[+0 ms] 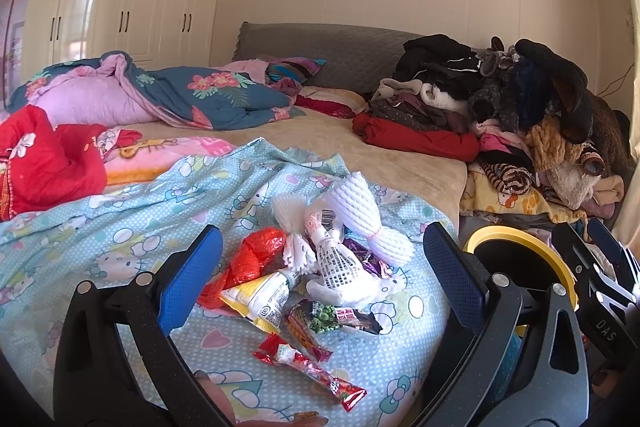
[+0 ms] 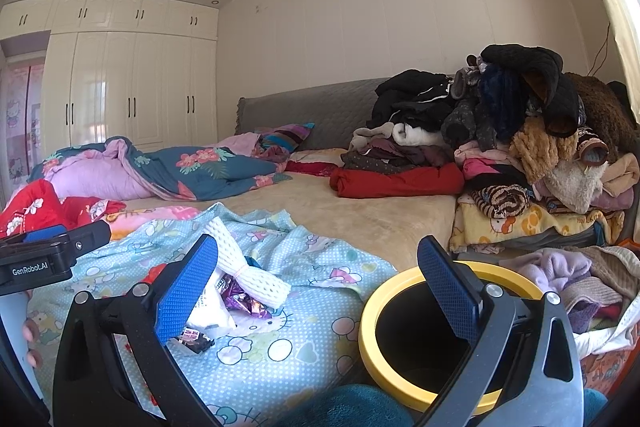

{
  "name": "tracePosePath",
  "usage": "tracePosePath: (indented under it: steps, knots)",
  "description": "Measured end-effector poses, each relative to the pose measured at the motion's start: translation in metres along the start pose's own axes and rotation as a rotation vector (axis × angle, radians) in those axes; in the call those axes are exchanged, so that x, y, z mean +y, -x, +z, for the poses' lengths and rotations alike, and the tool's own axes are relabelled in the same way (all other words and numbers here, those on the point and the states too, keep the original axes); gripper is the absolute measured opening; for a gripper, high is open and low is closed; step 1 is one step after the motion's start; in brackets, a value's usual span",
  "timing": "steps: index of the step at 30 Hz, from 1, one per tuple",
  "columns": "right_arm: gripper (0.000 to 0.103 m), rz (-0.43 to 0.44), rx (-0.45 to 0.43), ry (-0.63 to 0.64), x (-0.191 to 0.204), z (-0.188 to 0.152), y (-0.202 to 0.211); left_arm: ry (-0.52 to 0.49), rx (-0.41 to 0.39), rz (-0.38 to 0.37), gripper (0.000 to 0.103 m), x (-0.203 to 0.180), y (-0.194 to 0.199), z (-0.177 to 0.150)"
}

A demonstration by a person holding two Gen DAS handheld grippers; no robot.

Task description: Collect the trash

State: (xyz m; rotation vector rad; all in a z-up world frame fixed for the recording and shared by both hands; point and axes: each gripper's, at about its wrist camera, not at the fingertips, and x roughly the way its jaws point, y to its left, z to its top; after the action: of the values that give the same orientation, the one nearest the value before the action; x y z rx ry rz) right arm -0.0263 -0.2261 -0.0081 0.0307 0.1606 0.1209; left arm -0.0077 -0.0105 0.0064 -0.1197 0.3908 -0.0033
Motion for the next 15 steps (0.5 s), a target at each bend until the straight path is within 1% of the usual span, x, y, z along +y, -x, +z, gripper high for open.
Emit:
tracePosePath:
  steps: [15]
  knots:
    - [0.097, 0.001, 0.005, 0.001, 0.0026, -0.0051, -0.0034, 0.01, 0.003, -0.005, 0.092, 0.0018, -0.0011, 0.0004]
